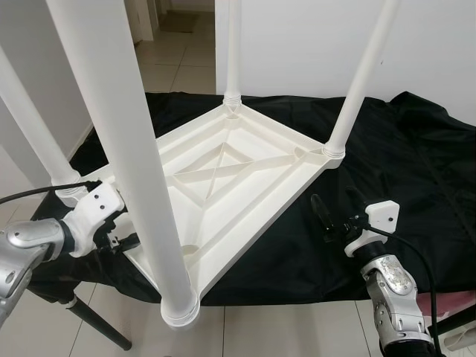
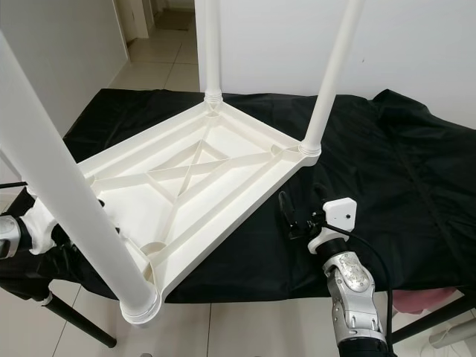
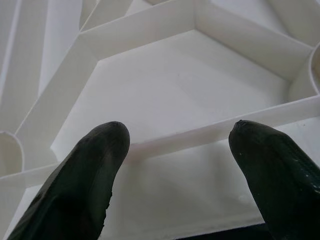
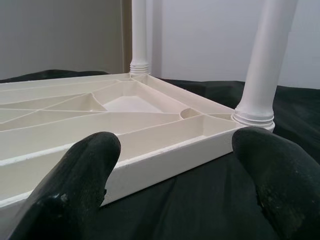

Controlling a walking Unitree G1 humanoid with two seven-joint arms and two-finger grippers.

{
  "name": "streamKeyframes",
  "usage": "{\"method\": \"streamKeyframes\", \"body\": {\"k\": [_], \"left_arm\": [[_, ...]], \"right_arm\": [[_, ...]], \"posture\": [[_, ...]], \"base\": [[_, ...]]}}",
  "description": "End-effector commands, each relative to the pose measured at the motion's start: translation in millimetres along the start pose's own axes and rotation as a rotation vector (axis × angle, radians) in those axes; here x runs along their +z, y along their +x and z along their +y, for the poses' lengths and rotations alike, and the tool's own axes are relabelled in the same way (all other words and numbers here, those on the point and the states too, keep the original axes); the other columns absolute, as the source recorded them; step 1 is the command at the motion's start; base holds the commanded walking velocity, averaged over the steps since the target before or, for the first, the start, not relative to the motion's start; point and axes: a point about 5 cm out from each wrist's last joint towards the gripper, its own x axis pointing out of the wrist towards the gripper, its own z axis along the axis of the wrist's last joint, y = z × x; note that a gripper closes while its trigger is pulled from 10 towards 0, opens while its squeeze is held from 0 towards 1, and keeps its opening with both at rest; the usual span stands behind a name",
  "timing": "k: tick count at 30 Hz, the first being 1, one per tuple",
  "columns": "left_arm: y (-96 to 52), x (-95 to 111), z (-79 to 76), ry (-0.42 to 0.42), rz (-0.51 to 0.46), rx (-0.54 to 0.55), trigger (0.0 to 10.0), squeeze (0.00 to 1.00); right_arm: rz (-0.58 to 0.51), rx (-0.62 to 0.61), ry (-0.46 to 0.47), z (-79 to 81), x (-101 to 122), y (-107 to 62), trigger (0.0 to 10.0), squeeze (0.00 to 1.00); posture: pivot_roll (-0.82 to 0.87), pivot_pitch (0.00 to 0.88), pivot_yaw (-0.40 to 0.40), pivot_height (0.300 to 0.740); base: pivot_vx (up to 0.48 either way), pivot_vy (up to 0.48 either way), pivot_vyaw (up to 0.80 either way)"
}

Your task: Building children table

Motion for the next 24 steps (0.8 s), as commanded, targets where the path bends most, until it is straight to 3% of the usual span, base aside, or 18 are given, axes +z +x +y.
{"method": "streamKeyframes", "body": {"k": [1, 24], "left_arm": [[-4.0, -2, -21.8, 0.025, 0.021, -0.417, 10.0, 0.00], [12.8, -7, -30.5, 0.101, 0.066, -0.494, 10.0, 0.00]], "right_arm": [[-0.004, 0.004, 0.000, 0.8, 1, 2.6, 10.0, 0.00], [0.000, 0.021, 0.012, 9.9, 0, 1.5, 10.0, 0.00]], "posture": [[0.02, 0.004, 0.003, 0.740], [0.02, 0.029, 0.020, 0.740]], "base": [[0.000, 0.000, 0.00], [0.000, 0.000, 0.00]]}}
